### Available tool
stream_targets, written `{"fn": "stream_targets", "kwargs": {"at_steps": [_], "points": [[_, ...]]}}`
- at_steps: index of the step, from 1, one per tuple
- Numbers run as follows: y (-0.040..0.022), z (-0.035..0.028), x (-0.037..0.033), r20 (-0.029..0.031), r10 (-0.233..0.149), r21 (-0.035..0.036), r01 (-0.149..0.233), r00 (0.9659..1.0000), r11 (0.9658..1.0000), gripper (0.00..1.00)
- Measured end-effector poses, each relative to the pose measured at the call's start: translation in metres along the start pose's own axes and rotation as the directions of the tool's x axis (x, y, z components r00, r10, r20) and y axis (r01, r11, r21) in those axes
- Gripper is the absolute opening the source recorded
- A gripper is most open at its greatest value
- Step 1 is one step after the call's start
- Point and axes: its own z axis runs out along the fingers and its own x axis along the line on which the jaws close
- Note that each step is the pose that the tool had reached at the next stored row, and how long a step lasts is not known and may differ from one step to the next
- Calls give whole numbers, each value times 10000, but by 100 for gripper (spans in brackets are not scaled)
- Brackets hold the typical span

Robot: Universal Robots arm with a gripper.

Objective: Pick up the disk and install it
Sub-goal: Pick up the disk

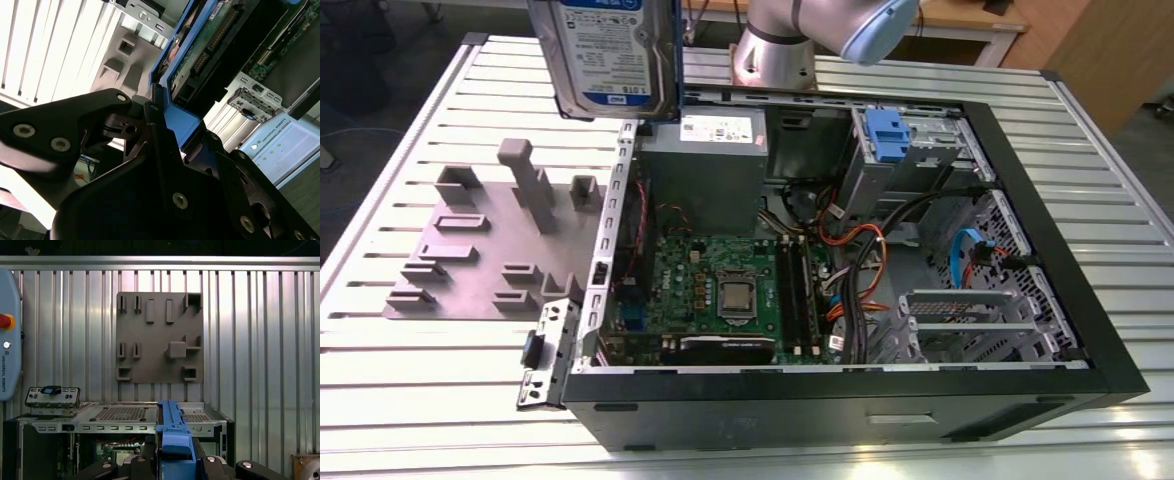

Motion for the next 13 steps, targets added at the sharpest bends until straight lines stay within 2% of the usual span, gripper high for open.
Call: {"fn": "stream_targets", "kwargs": {"at_steps": [13], "points": [[-108, 0, -2, 0, 1, 0, -1, 10000, 10000, 36]]}}
